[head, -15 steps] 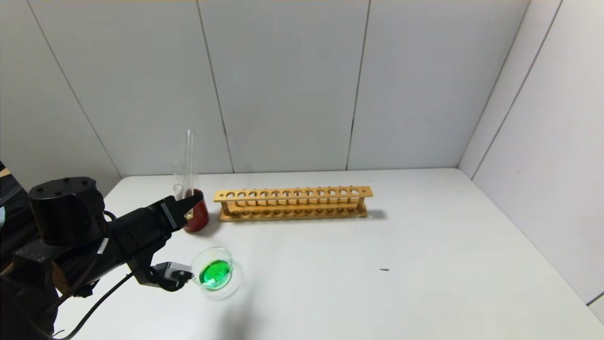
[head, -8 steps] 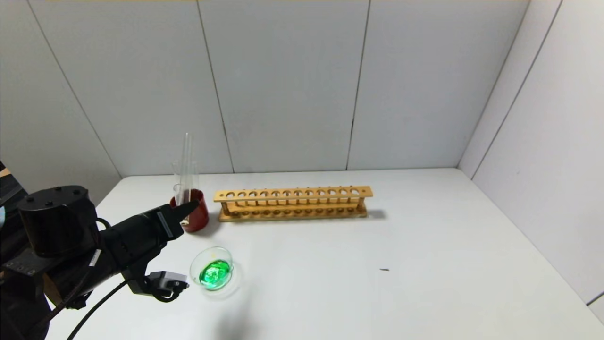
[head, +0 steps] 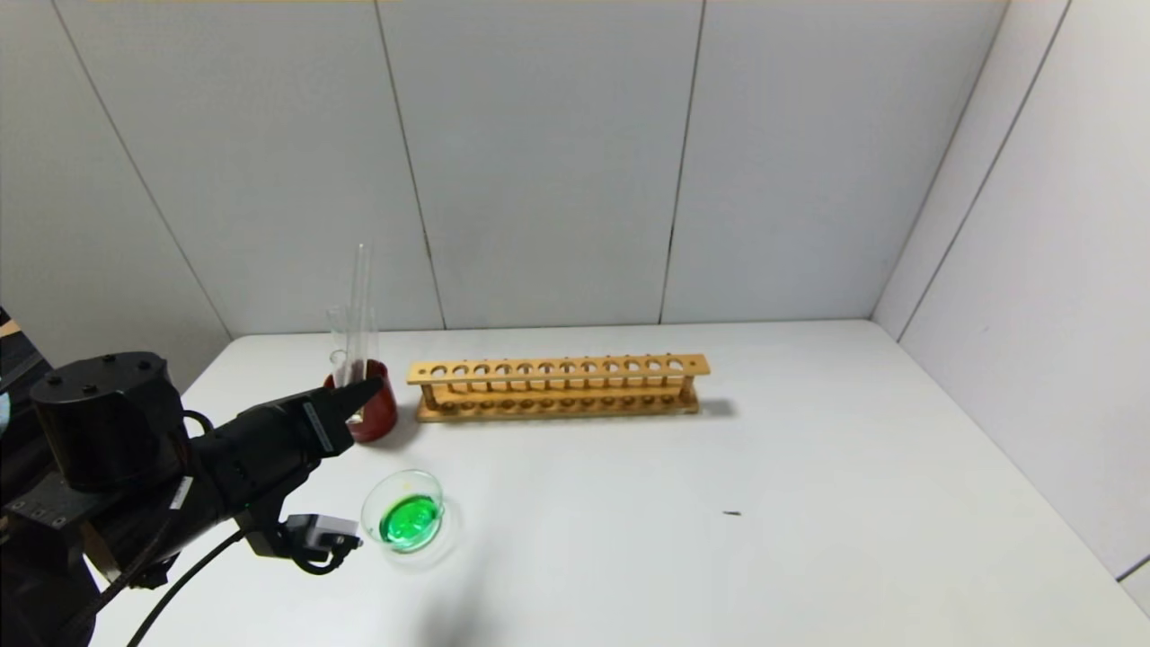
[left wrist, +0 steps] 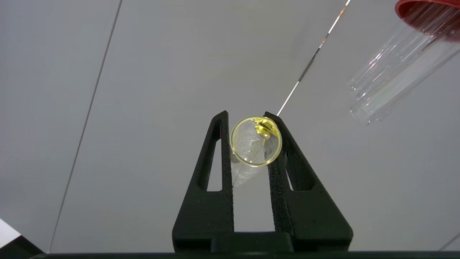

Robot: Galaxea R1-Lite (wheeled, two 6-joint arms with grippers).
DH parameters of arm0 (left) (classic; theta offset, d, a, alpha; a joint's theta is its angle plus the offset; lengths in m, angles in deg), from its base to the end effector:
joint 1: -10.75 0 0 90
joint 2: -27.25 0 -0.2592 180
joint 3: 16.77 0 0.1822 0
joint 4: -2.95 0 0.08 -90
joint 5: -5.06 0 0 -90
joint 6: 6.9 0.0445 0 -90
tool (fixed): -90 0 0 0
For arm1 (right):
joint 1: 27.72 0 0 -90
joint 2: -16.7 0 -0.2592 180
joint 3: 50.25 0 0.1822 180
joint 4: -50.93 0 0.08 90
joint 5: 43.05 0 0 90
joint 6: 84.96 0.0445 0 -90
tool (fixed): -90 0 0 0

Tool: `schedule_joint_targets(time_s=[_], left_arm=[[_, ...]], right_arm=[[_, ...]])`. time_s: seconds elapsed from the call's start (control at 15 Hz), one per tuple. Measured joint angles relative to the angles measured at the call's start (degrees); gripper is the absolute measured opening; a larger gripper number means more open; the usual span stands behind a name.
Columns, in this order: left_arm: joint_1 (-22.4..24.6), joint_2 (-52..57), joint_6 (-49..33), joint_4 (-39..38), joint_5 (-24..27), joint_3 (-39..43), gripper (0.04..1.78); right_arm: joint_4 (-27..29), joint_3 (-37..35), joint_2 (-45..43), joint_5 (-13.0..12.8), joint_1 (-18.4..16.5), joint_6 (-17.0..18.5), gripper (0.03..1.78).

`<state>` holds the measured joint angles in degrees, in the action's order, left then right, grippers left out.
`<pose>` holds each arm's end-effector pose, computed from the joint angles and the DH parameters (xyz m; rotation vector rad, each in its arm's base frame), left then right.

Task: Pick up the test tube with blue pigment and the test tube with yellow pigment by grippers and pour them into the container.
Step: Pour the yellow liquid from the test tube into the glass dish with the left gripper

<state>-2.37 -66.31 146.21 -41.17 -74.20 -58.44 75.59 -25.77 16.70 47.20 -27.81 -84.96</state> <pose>0.2427 -0.0651 0.0986 2.6189 -0.5097 -0.3139 0.0311 0.0001 0.0751 0.0000 0.0031 0.0028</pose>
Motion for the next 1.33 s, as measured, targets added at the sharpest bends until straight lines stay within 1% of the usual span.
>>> schedule_joint_targets(time_s=[0.53,0.87,0.93,1.07,1.2,1.33], left_arm=[[-0.7,0.7,2.9,-2.4,-0.1,0.7,0.34],[-0.6,1.1,2.4,-2.5,-2.3,1.1,0.34],[-0.6,1.3,1.1,-2.3,-3.5,1.5,0.34],[-0.5,1.7,-4.5,-1.2,-6.3,2.3,0.34],[-0.5,2.5,-13.2,1.6,-7.8,2.6,0.34],[-0.7,3.4,-22.5,2.6,-7.9,2.8,0.34]], right_arm=[[0.0,0.0,0.0,0.0,0.0,0.0,1.75],[0.0,0.0,0.0,0.0,0.0,0.0,1.75],[0.0,0.0,0.0,0.0,0.0,0.0,1.75],[0.0,0.0,0.0,0.0,0.0,0.0,1.75],[0.0,0.0,0.0,0.0,0.0,0.0,1.75],[0.0,0.0,0.0,0.0,0.0,0.0,1.75]])
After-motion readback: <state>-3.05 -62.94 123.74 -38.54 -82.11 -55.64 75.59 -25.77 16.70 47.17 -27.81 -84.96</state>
